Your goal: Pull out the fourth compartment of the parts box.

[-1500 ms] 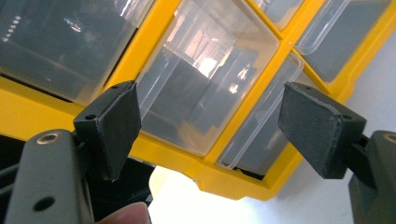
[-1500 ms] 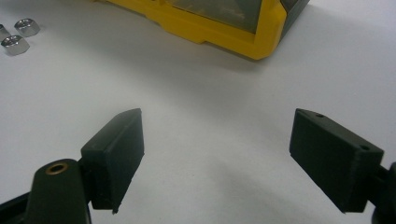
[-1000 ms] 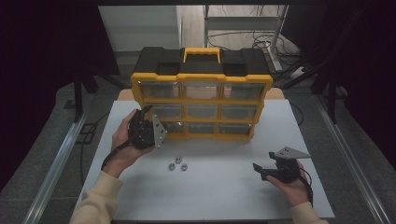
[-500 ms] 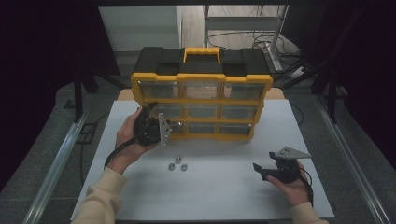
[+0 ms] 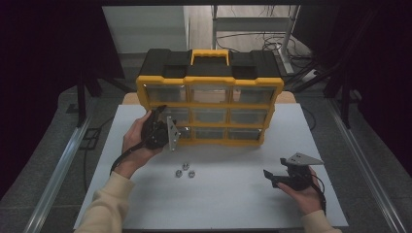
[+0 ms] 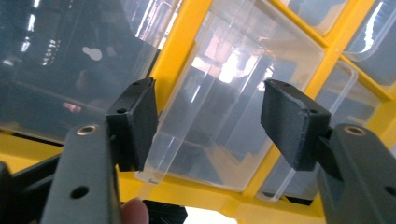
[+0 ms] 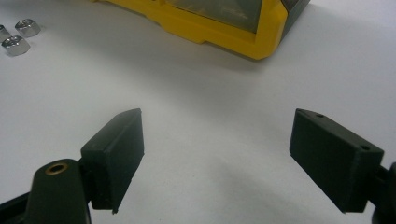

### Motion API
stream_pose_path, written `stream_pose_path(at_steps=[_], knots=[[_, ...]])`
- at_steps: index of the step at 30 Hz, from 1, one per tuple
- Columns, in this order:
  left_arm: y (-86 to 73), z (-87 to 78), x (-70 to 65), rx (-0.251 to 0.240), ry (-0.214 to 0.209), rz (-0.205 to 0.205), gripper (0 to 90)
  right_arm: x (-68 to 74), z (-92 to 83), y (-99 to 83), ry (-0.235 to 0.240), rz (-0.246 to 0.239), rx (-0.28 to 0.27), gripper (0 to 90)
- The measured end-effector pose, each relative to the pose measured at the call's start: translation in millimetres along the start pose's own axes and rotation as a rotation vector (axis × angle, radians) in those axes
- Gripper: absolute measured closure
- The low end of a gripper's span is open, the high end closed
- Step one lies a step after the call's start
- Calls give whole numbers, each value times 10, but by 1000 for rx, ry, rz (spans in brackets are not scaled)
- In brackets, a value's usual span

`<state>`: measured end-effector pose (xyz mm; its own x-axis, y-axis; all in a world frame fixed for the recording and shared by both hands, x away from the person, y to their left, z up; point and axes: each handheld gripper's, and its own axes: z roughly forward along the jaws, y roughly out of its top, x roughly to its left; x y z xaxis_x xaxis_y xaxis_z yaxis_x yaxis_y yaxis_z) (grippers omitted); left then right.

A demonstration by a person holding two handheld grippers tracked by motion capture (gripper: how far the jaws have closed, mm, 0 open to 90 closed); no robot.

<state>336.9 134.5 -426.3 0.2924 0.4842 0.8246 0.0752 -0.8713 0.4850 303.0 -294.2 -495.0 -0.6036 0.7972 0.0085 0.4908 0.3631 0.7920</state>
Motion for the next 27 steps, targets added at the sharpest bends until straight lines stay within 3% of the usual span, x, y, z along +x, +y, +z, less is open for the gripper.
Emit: stream_pose_path(at_steps=[3,15,27], knots=[[12,20,-31,5,30,29,402,-3,-3,0,0,1,-2,182],[14,32,-62,10,62,54,498,-6,-6,-2,1,4,-1,182],[-7,25,-70,-3,117,34,632,-12,-24,-3,-3,7,-4,182]])
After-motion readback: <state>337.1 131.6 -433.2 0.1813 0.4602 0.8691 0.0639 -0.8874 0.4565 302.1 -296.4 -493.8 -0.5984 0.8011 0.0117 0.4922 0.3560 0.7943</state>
